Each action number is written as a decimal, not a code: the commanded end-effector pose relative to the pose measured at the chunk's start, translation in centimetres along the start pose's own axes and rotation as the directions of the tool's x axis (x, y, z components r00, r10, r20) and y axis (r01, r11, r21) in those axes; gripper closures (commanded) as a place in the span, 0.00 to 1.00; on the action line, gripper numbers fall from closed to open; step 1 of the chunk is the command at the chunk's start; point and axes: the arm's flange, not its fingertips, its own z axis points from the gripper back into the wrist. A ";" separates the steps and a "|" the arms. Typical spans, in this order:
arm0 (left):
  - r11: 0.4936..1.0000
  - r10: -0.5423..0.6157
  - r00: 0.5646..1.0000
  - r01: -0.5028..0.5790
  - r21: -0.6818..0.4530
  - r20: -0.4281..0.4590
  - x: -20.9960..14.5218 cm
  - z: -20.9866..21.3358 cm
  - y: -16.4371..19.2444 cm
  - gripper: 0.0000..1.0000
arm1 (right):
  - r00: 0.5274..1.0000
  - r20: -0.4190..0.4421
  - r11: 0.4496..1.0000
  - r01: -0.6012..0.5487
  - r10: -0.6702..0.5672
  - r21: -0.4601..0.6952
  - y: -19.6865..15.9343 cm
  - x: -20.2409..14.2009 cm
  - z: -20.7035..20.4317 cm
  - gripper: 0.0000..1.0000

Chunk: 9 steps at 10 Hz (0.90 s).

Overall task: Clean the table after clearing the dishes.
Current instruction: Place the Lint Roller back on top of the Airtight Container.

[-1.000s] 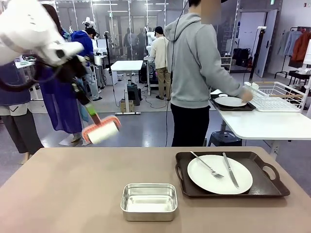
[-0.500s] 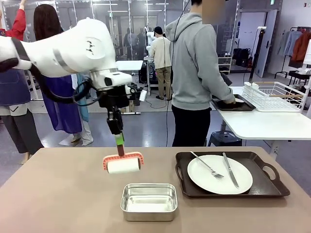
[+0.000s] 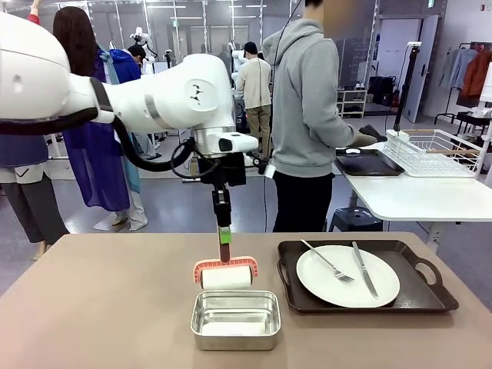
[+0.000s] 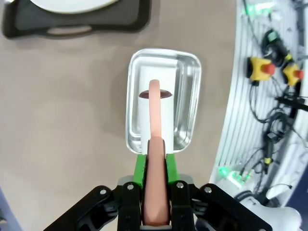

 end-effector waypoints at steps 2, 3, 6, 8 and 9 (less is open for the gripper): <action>0.999 0.051 0.991 -0.049 0.019 -0.125 1.7 -1.5 1.1 0.80 | 1.000 -0.007 1.000 -0.002 0.002 -0.002 0.3 -0.5 0.1 0.00; 0.995 0.096 0.991 -0.095 0.014 -0.095 1.6 -1.9 2.3 0.80 | 1.000 -0.007 1.000 -0.002 0.002 -0.002 0.3 -0.5 0.1 0.00; 0.999 0.052 0.996 -0.053 -0.014 -0.069 1.8 -4.1 3.4 0.80 | 1.000 -0.007 1.000 -0.002 0.002 -0.002 0.3 -0.5 0.1 0.00; 0.995 0.081 0.995 -0.084 -0.051 -0.050 2.4 -5.6 4.6 0.80 | 1.000 -0.007 1.000 -0.002 0.002 -0.002 0.3 -0.5 0.1 0.00; 0.996 0.071 0.997 -0.073 -0.051 -0.042 2.6 -5.9 5.1 0.80 | 1.000 -0.007 1.000 -0.002 0.002 -0.002 0.3 -0.5 0.1 0.00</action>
